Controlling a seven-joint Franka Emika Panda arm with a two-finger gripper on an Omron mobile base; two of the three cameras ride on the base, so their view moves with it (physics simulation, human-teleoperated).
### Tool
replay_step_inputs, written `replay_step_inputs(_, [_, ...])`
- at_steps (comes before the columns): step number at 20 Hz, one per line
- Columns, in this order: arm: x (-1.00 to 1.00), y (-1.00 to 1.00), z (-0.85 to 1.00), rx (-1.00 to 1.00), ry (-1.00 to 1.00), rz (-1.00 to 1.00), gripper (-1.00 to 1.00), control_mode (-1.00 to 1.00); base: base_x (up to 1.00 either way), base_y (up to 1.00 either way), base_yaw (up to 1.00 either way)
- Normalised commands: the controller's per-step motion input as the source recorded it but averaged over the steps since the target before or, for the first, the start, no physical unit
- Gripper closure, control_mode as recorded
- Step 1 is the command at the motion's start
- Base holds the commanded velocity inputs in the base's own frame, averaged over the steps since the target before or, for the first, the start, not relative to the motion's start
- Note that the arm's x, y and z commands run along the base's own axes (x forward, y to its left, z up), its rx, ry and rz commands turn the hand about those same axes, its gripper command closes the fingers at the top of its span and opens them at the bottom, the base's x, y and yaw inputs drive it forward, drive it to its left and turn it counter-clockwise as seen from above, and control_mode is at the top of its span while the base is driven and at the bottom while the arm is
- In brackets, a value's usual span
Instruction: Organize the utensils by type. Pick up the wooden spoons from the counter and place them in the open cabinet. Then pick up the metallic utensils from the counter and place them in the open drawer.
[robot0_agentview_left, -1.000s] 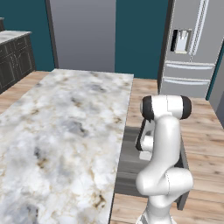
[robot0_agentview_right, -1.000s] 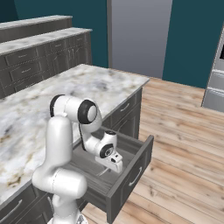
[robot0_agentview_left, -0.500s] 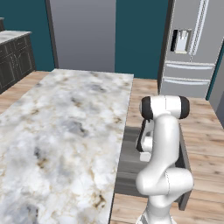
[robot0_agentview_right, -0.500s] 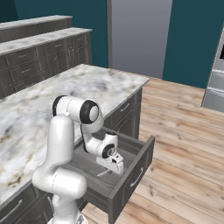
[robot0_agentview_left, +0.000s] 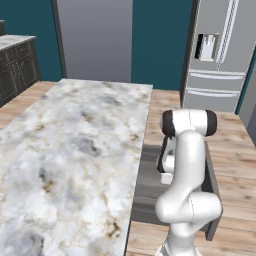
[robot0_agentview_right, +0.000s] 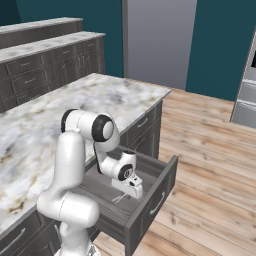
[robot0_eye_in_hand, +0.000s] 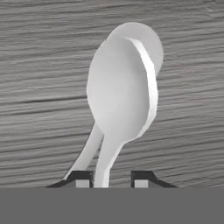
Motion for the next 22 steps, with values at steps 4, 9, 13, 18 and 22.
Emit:
replay_step_inputs(4, [-0.15, -0.13, 0.0, 0.0, 0.0, 0.0, -1.0, -1.0, 0.0, 0.0, 0.0])
replay_step_inputs(9, [-0.19, -0.06, 0.11, 0.0, 0.0, 0.0, -1.0, -1.0, 0.0, 0.0, 0.0])
replay_step_inputs(13, [-0.15, 0.0, 0.32, 0.0, 0.0, 0.0, -1.0, -1.0, 0.0, 0.0, 0.0])
replay_step_inputs(18, [-0.07, 0.0, 0.42, 0.0, 0.0, 0.0, -1.0, -1.0, 0.0, 0.0, 0.0])
replay_step_inputs(22, [-0.04, 0.0, 0.48, 0.0, 0.0, 0.0, -1.0, -1.0, 0.0, 0.0, 0.0])
